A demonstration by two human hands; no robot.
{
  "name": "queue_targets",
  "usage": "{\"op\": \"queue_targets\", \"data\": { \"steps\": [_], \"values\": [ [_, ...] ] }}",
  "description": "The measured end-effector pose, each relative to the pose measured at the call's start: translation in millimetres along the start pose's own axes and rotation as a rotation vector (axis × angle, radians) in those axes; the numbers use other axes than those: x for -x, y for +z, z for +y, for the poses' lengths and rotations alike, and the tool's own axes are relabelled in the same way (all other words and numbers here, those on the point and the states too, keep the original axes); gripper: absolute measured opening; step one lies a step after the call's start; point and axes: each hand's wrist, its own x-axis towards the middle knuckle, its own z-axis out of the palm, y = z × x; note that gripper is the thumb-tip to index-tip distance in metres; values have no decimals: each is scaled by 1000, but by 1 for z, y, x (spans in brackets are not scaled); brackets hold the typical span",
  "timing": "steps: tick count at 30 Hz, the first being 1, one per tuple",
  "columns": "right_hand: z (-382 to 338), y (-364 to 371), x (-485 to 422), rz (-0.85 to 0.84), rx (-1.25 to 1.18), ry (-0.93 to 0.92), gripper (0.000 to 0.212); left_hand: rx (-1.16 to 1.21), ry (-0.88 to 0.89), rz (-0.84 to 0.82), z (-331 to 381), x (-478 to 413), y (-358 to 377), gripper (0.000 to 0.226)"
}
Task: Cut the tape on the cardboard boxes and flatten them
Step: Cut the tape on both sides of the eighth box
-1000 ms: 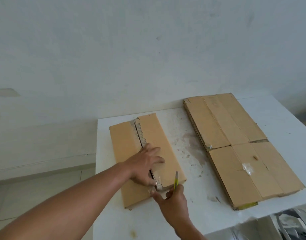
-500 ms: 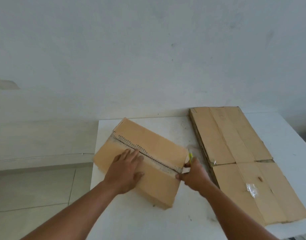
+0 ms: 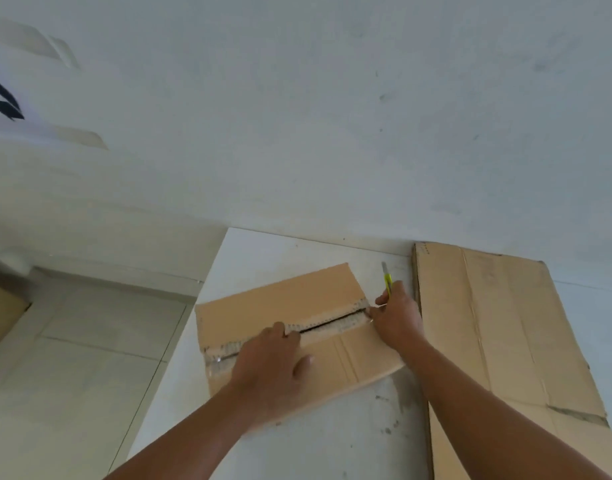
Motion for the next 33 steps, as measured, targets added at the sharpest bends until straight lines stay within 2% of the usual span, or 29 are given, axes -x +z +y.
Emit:
{"op": "queue_targets", "data": {
  "steps": [3,5,8,11,14,20,23,28,30,33],
  "values": [
    [6,-8,15,60,77,-42,35,112,-6,134,-2,-16,-5,41],
    [18,-11,34,98,161,-77,39,80,-43,173,-9,-25,-7,61],
    [34,-10,68,49,221,-43,51,44,-250,-18,-22,-34,-8,104],
    [35,6,107,-175,58,68,53,140,-403,-159,-34,-33,-5,118],
    [23,31,131,-323,-79,105,58,156,-453,-184,-32,-26,-3,119],
    [-16,43,97,-190,31,4,74,150,-610,-186,-32,-21,-19,111],
    [-27,37,66,-172,47,-66,69,138,-550,-246,-40,-14,-22,118],
    [-37,32,37,-137,53,-95,51,106,-430,-301,-34,-3,-27,92],
    [-40,34,37,-98,45,-67,54,136,-423,-314,-34,-4,-24,88],
    [-40,41,49,-89,57,8,70,169,-398,-316,-37,-5,-24,87]
  ]
}}
